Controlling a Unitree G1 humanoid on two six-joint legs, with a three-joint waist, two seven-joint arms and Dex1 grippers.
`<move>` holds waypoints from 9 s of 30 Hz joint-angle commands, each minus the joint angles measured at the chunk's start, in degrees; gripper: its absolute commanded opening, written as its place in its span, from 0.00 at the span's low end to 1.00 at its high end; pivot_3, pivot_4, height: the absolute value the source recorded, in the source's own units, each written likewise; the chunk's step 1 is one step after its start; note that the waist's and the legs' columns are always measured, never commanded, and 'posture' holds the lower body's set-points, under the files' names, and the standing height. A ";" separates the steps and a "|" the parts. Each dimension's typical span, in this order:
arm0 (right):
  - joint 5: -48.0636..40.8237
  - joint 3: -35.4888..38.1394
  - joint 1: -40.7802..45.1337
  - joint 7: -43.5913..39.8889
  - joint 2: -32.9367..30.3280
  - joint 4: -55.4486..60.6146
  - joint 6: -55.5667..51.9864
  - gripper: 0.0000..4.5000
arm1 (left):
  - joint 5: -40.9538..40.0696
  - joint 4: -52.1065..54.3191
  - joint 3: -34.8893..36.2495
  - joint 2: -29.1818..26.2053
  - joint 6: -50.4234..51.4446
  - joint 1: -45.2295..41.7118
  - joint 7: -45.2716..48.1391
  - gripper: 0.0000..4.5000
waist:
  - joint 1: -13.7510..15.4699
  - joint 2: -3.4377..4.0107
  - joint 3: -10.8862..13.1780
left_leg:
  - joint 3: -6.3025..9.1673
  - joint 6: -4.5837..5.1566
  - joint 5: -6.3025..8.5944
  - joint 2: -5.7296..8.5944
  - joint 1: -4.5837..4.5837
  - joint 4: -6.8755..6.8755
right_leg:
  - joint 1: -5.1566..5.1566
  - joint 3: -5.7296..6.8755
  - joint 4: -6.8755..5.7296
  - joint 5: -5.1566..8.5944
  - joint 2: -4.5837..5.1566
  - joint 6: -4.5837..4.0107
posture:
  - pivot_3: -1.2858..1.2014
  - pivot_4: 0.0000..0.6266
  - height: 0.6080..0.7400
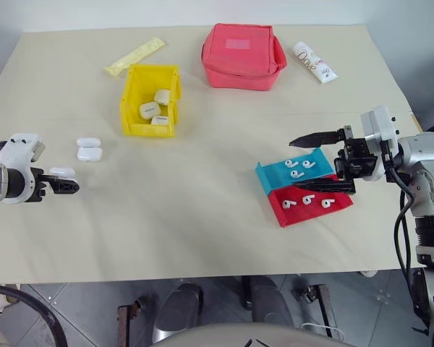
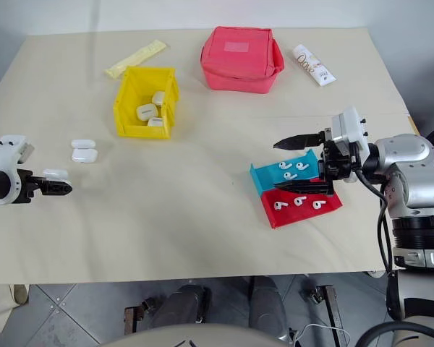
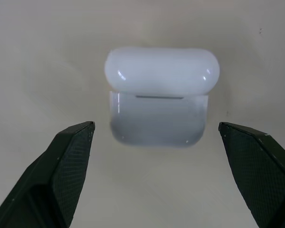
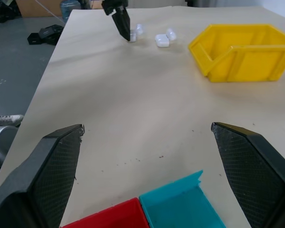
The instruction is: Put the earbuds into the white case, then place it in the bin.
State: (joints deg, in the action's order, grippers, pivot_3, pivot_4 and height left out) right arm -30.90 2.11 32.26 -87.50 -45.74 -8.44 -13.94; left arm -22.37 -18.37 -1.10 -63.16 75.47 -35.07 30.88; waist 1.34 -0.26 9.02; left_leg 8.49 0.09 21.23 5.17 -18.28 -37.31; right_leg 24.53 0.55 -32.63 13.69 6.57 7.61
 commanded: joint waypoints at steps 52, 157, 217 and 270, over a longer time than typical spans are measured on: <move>-3.96 28.81 -38.46 19.87 -7.22 26.34 -17.34 1.00 | -3.39 7.51 4.54 47.34 -85.36 14.89 36.23 0.62 | 2.16 -0.05 -0.31 | -0.55 0.26 0.15 -0.16 -0.12 -0.81 | -0.11 -0.21 0.21 -0.18 0.01 0.19 | 0.52 0.24 1.00; 37.92 -18.07 -4.14 6.40 -18.78 7.89 2.32 0.28 | -4.63 30.71 -8.80 49.91 -84.41 30.84 24.94 0.62 | 1.72 0.12 -0.38 | -1.32 0.65 0.34 -0.20 -0.05 -0.75 | -0.06 -0.85 0.76 -0.48 -0.12 0.54 | 0.52 0.24 1.00; -6.79 0.95 -19.45 37.00 17.64 34.20 -12.55 0.12 | -9.06 2.97 -4.35 57.43 -80.85 3.67 46.37 0.62 | 1.36 0.02 -0.44 | -1.23 0.73 0.28 -0.07 -0.07 -0.74 | -0.05 -0.83 0.64 -0.53 -0.10 0.57 | 0.52 0.24 1.00; -6.95 4.51 -13.32 35.86 2.99 35.22 -16.73 0.99 | -5.34 -9.68 -1.45 60.23 -87.45 -0.49 48.31 0.62 | 1.61 -0.06 -0.41 | -1.21 0.76 0.27 -0.07 -0.13 -0.76 | -0.04 -0.82 0.77 -0.55 -0.05 0.61 | 0.52 0.24 1.00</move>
State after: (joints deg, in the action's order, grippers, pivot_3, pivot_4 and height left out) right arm -37.23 6.54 17.93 -51.72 -42.86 24.74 -30.79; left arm -26.78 -30.95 -2.38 -3.23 -12.16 -35.34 78.97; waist 2.95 -0.31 8.61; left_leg 7.28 0.85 21.50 5.10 -18.41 -38.07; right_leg 24.49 -0.27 -31.85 13.13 6.52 8.22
